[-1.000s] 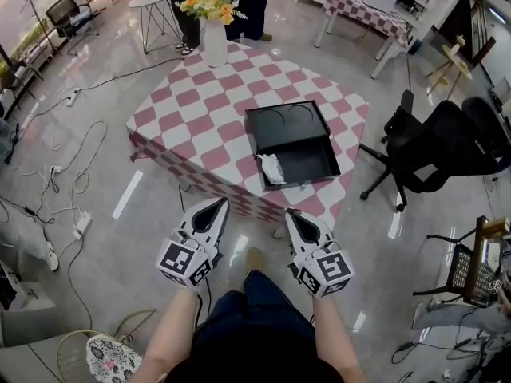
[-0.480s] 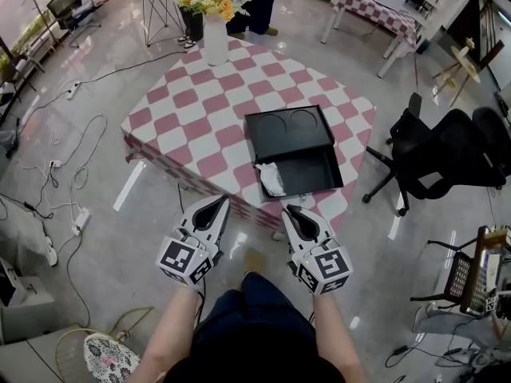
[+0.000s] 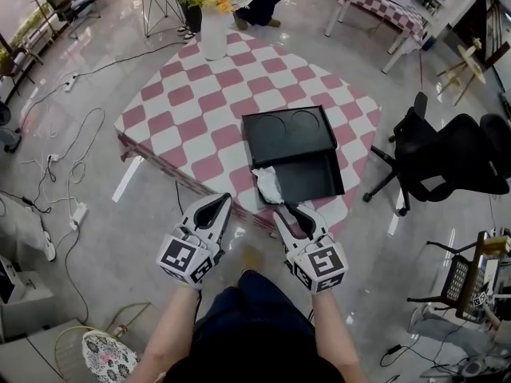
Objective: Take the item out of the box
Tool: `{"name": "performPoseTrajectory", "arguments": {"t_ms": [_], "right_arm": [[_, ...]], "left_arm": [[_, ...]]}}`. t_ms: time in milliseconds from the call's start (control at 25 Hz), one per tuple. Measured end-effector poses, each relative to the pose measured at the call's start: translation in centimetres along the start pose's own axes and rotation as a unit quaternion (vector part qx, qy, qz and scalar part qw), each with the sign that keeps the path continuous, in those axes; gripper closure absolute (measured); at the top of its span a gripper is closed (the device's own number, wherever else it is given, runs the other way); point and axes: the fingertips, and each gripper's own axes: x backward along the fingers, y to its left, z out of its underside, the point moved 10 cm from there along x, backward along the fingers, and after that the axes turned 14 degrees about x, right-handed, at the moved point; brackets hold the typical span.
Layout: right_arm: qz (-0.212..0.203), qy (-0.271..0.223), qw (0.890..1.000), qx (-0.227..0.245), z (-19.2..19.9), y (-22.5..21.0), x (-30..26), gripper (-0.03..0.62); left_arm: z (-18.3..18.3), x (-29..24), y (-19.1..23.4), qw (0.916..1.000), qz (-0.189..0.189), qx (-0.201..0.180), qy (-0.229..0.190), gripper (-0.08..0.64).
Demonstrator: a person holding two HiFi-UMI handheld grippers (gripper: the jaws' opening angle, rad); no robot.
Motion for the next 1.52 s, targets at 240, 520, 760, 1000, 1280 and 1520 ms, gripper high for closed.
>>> {"name": "performPoseTrajectory", "arguments": {"t_ms": [240, 520, 760, 1000, 1280, 1520], "right_arm": [[-0.022, 0.047, 0.998, 0.032, 0.1, -0.4, -2.2, 0.436], [-0.048, 0.09, 0.994, 0.038, 0.0, -1.2, -4.5, 0.436], [-0.07, 0.129, 0.988, 0.056, -0.2, -1.5, -6.1, 0.436], [-0.087, 0.174, 0.979, 0.056, 0.0, -1.8, -7.3, 0.436], [-0.091, 0.203, 0.973, 0.059, 0.3, -1.9, -8.0, 0.494], [-0.092, 0.198, 0.974, 0.057, 0.2, -1.7, -8.3, 0.515]], "left_arm": [[0.8, -1.2, 0.7, 0.9999, -0.002, 0.011, 0.006, 0.548], [1.2, -2.2, 1.6, 0.9997, -0.012, 0.017, 0.013, 0.548], [1.2, -2.6, 2.4, 0.9994, -0.024, 0.022, 0.01, 0.548], [1.0, -3.1, 3.0, 0.9992, -0.029, 0.025, 0.008, 0.548], [1.0, -3.4, 3.3, 0.9991, -0.033, 0.026, 0.007, 0.548], [1.2, -2.9, 3.7, 0.9987, -0.04, 0.03, 0.003, 0.548]]}}
